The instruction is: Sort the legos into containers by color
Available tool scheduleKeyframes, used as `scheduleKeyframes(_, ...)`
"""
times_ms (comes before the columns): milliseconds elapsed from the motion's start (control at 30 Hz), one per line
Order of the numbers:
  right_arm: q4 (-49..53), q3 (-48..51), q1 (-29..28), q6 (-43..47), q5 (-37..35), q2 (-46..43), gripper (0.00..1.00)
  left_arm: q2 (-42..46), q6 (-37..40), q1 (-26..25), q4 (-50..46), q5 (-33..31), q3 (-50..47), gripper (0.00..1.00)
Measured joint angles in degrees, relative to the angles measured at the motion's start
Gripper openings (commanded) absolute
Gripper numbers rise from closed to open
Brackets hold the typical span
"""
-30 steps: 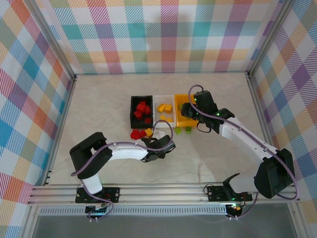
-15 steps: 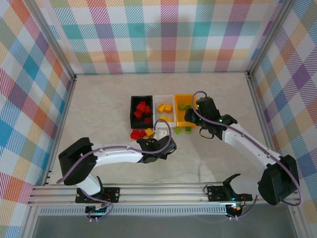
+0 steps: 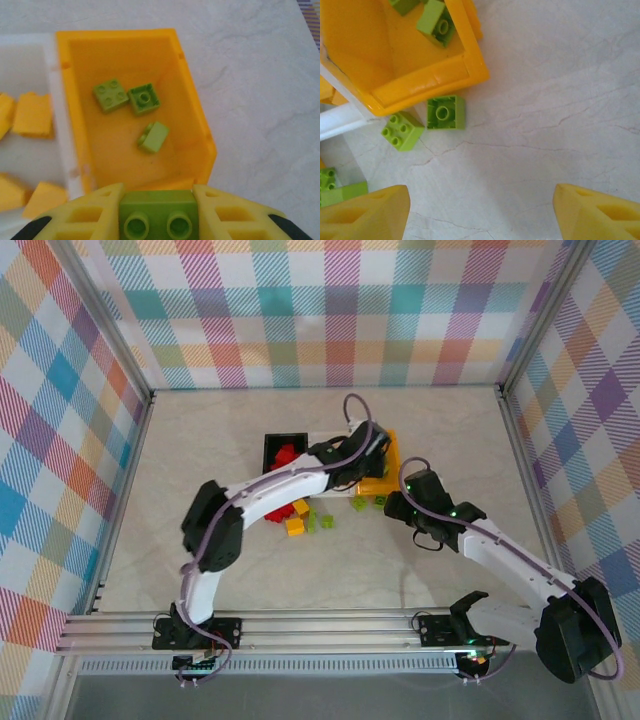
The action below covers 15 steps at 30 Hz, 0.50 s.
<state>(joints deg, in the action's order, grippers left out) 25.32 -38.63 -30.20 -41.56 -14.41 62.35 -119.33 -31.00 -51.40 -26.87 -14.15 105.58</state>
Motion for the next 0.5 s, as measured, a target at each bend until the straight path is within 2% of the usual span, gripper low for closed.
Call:
scheduleKeyframes(167, -0.1, 1.5, -0.3, 0.0, 0.7, -2.2, 0.76, -10.7, 0.7, 0.9, -5.7, 1.3, 14.8, 0.36)
scheduleKeyframes(333, -1.4, 3.0, -0.8, 0.0, 2.8, -2.7, 0.77, -16.8, 1.1, 2.0, -10.6, 1.9, 23.3, 0.66)
scheduleKeyframes(500, -3.9, 4.2, -1.4, 0.0, 4.5, -2.5, 0.77, -16.9, 0.6, 2.9, -12.3, 2.7, 24.5, 0.77)
